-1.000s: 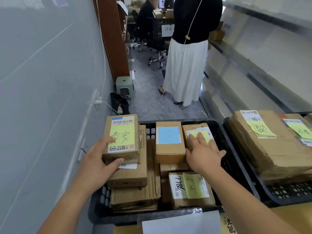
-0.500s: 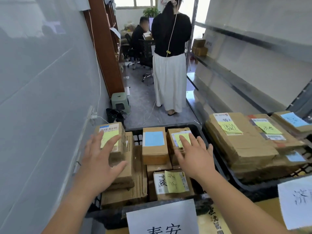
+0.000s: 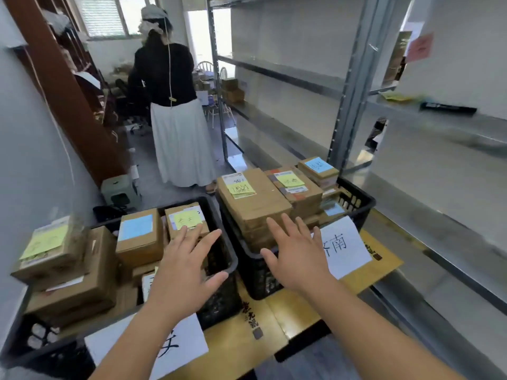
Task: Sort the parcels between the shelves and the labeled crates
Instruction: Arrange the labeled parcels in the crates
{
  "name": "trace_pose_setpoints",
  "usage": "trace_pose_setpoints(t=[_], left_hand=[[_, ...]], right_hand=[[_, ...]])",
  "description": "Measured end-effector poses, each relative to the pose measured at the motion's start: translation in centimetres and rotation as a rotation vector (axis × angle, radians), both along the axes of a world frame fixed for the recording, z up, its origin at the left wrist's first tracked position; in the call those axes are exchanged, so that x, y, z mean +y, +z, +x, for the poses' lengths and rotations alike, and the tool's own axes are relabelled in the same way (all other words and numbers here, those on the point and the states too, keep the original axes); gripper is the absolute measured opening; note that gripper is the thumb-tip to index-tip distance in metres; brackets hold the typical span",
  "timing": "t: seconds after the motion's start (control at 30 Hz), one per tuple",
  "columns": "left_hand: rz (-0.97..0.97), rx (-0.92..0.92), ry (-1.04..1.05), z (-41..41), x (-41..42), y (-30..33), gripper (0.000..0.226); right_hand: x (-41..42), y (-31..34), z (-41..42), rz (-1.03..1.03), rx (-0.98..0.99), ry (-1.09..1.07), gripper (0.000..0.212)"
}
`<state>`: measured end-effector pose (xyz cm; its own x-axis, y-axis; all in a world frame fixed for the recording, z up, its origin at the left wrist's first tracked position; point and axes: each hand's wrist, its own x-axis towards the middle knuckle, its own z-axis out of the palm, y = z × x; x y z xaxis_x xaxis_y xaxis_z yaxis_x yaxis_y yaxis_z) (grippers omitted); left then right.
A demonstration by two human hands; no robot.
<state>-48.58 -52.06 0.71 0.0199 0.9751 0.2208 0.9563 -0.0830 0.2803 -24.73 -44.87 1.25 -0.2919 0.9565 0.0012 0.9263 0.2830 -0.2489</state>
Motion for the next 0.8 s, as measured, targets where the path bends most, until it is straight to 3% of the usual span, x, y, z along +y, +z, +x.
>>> trace_pose_setpoints(t=[0.37,0.8], left_hand=[[-0.077,0.025,-0.350,25.4,0.1,-0.1,0.081],[-0.087,0.031,-0.917,54.5,-1.4,-1.7,0.082]], right_hand=[[-9.3,-0.1,24.0,0.010,0.027,-0.346,0.070],[-22.2,-1.8,47.9,-0.069,0.056,-0.866,0.071]])
